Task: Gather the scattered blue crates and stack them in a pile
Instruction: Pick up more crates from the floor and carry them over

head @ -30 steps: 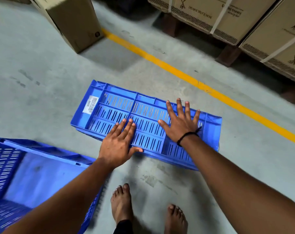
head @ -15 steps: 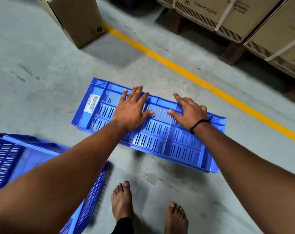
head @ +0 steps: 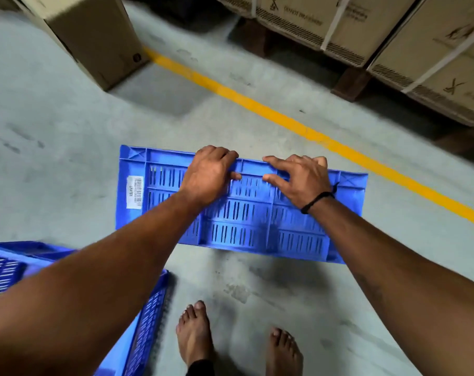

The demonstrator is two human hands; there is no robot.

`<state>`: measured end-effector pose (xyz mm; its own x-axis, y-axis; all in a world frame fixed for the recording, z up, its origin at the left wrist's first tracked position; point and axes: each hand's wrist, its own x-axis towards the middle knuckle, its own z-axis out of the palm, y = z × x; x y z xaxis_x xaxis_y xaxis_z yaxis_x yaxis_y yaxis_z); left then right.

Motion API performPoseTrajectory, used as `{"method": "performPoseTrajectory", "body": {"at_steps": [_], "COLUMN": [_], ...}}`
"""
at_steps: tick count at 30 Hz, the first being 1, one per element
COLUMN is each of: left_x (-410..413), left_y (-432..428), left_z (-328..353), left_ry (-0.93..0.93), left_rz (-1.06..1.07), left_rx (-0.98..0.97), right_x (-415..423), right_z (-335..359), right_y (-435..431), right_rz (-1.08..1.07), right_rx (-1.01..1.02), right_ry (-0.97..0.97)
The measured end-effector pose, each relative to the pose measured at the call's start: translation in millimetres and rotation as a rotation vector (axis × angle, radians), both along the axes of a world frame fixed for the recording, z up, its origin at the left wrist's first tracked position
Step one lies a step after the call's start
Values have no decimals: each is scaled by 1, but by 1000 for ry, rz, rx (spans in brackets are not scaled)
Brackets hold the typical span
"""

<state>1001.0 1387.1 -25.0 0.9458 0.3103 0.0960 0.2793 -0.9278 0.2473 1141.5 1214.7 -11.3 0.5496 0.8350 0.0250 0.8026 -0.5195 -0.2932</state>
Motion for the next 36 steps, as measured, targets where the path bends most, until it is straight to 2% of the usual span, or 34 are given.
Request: {"method": "performPoseTrajectory", "body": {"at_steps": [4,7,13,18,22,27,31,36], "left_x": [19,26,30,24,-6,-40,-57,-59], "left_y": [-10,-26,-56,-79,-109,-150,-165,-170], "left_z": [4,1,-8,-30,-60,-101,-127,-135], "left_ry": [-85,-75,66,81,168,246,294,291], "left_rz": [49,112,170,130,150,194,210,187], "left_rx": [1,-55,-263,-189,-269,-286,-305,-273], "right_x": [26,36,29,10,-14,-46,-67,-73], "right_z": [9,3,-37,-69,-94,-132,-165,-180], "right_y": [-6,-15,-55,-82,-105,-139,-159,-169], "right_rz": [34,28,-62,-123,-149,-100,-46,-80], "right_rx": [77,77,6,19,35,-48,-70,-28], "right_ry": [-151,-186,-73,-79,-45,19,-50,-29]}}
